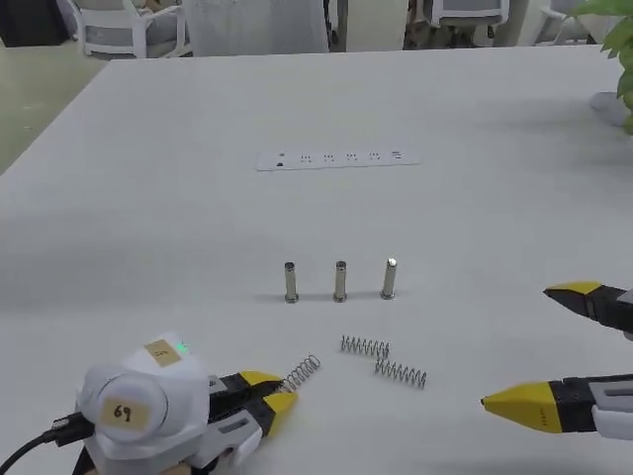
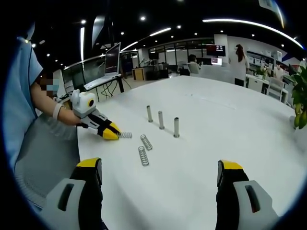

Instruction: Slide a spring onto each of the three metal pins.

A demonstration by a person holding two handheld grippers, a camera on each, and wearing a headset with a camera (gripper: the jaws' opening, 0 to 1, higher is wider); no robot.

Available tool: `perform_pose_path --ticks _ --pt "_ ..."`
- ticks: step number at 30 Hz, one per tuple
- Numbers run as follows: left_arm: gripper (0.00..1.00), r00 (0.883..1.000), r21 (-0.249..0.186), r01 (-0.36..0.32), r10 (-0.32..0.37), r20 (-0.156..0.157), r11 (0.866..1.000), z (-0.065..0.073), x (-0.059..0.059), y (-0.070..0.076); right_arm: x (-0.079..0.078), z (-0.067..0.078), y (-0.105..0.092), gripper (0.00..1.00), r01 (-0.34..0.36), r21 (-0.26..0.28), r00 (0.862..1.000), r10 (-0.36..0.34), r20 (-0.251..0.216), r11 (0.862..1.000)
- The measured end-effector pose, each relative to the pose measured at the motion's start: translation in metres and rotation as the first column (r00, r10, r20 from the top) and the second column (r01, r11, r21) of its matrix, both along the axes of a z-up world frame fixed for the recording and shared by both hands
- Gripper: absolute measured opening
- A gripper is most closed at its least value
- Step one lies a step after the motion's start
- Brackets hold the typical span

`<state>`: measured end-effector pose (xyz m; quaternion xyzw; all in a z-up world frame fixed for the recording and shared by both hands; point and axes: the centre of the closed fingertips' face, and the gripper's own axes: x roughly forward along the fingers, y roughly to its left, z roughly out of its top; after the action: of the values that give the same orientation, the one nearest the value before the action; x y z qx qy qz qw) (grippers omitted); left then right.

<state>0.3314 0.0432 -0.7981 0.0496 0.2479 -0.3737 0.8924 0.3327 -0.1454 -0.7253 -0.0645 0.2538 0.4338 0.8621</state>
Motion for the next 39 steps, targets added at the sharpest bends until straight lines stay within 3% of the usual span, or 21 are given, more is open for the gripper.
perform_pose_path --ticks 4,6,15,20,24,28,33,39 --pt "0.02 1.000 -0.014 0.017 -0.017 0.001 1.000 0.006 0.001 0.000 -0.001 0.000 0.001 0.99 -0.006 -0.002 1.000 0.006 -0.002 1.000" --pt "0.02 0.999 -0.050 0.041 -0.041 -0.006 0.998 0.012 0.000 -0.003 -0.001 0.000 0.002 0.99 -0.012 -0.002 1.000 0.012 -0.006 1.000" --pt "0.02 0.989 -0.088 0.147 -0.146 0.016 0.985 0.037 -0.003 -0.002 0.001 0.002 0.005 0.98 -0.034 -0.017 0.999 0.034 -0.005 0.999" --pt "0.02 0.968 -0.116 0.249 -0.246 0.041 0.962 0.056 -0.009 -0.005 0.001 0.009 0.013 0.98 -0.064 -0.025 0.998 0.064 -0.001 0.998" --pt "0.02 0.950 -0.106 0.312 -0.308 0.055 0.944 0.065 -0.011 -0.007 0.001 0.012 0.021 0.98 -0.094 -0.038 0.996 0.094 0.002 0.995" --pt "0.02 0.938 -0.120 0.346 -0.341 0.064 0.930 0.073 -0.013 -0.011 0.001 0.018 0.029 0.96 -0.116 -0.031 0.993 0.117 0.006 0.993" --pt "0.02 0.916 -0.154 0.400 -0.390 0.089 0.904 0.082 -0.019 -0.022 -0.004 0.024 0.042 0.91 -0.176 -0.031 0.984 0.176 -0.007 0.984" --pt "0.02 0.906 -0.158 0.422 -0.410 0.103 0.893 0.083 -0.020 -0.026 -0.007 0.024 0.052 0.90 -0.227 -0.049 0.974 0.226 -0.015 0.973"
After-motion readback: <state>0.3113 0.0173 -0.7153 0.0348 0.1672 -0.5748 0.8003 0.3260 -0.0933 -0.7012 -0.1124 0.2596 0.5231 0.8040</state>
